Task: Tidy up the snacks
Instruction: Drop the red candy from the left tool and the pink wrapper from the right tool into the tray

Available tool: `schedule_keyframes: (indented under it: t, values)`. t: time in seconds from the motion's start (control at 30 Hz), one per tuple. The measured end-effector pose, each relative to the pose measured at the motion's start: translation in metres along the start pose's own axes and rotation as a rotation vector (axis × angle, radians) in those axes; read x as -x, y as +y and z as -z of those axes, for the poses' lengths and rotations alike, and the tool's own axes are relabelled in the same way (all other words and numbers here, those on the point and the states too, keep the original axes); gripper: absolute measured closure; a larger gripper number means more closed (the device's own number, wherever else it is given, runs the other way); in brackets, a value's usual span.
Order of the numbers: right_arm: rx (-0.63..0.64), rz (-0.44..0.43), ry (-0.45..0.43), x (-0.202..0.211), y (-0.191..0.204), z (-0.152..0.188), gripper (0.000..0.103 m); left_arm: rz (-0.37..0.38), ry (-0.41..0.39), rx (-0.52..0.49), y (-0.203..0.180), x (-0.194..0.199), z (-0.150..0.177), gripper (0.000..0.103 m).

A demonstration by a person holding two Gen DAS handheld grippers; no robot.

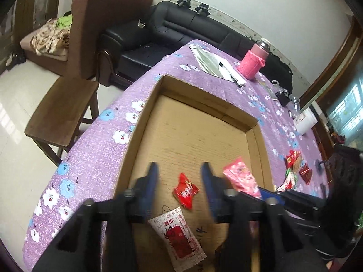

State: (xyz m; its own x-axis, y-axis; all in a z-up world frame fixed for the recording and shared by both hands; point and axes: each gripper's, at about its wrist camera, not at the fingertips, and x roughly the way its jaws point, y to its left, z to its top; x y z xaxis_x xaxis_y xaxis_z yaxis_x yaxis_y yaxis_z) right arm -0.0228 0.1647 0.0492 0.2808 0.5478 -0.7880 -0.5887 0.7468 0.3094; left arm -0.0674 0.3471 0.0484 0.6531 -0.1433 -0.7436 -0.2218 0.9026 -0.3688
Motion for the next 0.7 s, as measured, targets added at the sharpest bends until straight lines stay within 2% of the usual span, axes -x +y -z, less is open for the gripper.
schedule_keyframes:
  t: [0.1,0.23,0.37,0.4,0.47,0.57,0.7]
  values:
    - [-0.011,-0.004,0.002,0.001,-0.001,0.001,0.076,0.01,-0.015,0.011,0.001,0.009,0.001,0.055]
    - [-0.044,-0.045,-0.03,0.02,-0.006,0.002,0.056,0.011,-0.045,0.009,-0.009,0.024,0.001,0.048]
    - [-0.065,-0.054,-0.101,0.064,-0.024,0.007,0.056,0.013,-0.094,-0.029,-0.028,0.052,0.007,0.038]
    - [-0.075,-0.038,-0.124,0.081,-0.035,0.012,0.055,0.018,-0.103,-0.04,-0.034,0.058,0.009,0.036]
    - [-0.095,-0.018,-0.15,0.105,-0.056,0.021,0.047,0.036,-0.116,-0.059,-0.047,0.066,0.014,0.03]
    - [-0.154,0.06,-0.18,0.14,-0.099,0.045,0.045,0.074,-0.116,-0.097,-0.071,0.07,0.024,0.028]
    - [-0.263,0.141,-0.178,0.162,-0.153,0.077,0.045,0.134,-0.053,-0.162,-0.113,0.051,0.038,0.028]
